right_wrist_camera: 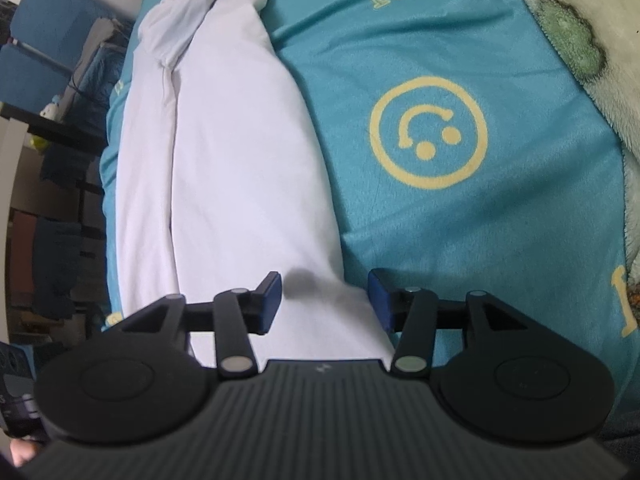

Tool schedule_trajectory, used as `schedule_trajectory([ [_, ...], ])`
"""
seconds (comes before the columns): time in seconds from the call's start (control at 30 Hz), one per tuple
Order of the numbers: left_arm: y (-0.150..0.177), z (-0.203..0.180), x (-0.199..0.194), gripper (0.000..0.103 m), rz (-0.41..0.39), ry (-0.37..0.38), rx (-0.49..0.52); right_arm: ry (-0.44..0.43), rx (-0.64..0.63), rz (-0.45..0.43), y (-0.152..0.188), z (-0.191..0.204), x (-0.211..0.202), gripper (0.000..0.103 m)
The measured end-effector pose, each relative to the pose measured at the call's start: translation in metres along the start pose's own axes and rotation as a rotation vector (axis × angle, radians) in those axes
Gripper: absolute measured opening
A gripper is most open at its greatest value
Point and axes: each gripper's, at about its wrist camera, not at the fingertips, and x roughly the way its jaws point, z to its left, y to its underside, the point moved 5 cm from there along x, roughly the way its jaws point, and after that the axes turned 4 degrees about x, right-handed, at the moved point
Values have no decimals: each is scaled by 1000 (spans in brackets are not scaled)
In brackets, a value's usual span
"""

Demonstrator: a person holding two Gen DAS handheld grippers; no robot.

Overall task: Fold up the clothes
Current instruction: 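Grasp the shirt hem with the left gripper while the right gripper grasps beside it, then lift the hem with both grippers and fold it over toward the collar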

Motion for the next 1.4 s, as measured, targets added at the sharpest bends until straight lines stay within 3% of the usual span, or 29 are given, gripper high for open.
schedule_trajectory([
  [0.2, 3, -9, 0, 34, 20, 0, 32, -23, -75, 72, 17, 13, 1, 50],
  [0.37, 3, -13, 1, 34, 26, -23, 36, -35, -105, 90, 22, 19, 0, 49],
  [0.63, -6, -19, 7, 46, 48, -21, 59, -107, -118, 73, 19, 21, -8, 44],
  [0.8, -8, -30, 9, 45, 55, -24, 111, -21, -178, 92, 25, 25, 5, 44],
  [0.93, -10, -36, 8, 27, 48, -23, 140, 7, -230, 76, 29, 31, 6, 44],
  [0.97, -10, -35, 7, 21, 44, -26, 140, 8, -236, 68, 30, 32, 5, 32],
  [1.03, -9, -30, -1, 14, 18, -10, 125, 5, -245, 47, 29, 33, 1, 13],
  [1.07, -10, -28, -6, 10, -1, 3, 116, 4, -249, 37, 29, 34, -1, 10],
  [1.13, -11, -26, -15, 8, -38, 29, 97, -29, -239, 17, 26, 35, -10, 8],
  [1.4, -10, -28, -94, 7, -310, 177, -32, -187, -158, -102, 4, 44, -69, 7],
])
